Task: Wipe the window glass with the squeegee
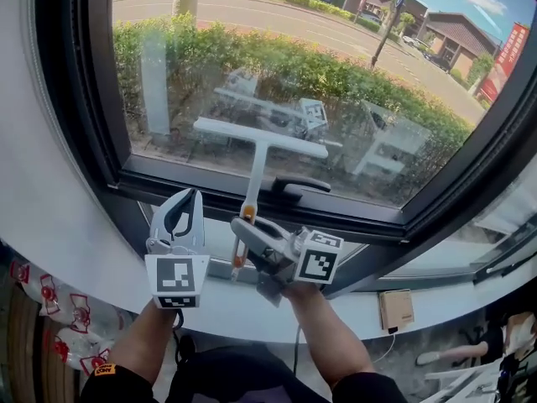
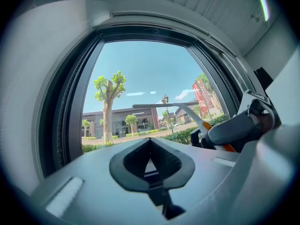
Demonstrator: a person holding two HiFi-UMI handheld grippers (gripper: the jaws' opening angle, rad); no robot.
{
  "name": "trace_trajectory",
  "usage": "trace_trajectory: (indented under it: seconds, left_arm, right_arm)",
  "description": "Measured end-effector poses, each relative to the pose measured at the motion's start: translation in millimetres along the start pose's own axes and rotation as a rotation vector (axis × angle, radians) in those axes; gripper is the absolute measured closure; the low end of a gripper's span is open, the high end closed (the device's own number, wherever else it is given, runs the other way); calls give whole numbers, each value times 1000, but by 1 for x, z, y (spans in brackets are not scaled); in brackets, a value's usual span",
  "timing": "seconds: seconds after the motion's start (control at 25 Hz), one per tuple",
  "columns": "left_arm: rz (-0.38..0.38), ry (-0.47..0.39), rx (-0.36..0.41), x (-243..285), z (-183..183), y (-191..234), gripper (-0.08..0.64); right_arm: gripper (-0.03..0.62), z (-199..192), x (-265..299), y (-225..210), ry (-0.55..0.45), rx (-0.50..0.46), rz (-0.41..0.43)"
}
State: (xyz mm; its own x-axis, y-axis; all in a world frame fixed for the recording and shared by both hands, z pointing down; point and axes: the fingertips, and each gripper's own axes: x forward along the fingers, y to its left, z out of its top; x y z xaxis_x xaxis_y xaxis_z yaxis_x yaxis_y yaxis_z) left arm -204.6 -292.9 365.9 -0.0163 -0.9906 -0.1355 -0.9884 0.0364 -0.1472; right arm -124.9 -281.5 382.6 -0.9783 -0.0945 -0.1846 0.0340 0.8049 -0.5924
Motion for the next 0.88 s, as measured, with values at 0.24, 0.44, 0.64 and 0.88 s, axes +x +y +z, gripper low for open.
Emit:
trace_trajectory:
  seconds: [0.24, 0.44, 0.64, 0.88]
  left_arm:
    - [-46, -135, 60, 28, 73, -45, 541]
    - [-59, -241, 60, 49, 138, -74, 541]
    - [-44, -303, 96, 63, 187, -98, 541]
    - [-12, -323, 119, 68, 209, -111, 541]
  right_arm:
    - [545, 88, -43, 31, -56, -152, 40]
    - [545, 174, -74, 55, -81, -281, 64]
    - [545, 226, -90, 70, -83, -328, 82]
    - [545, 229, -99, 67, -66, -285, 119]
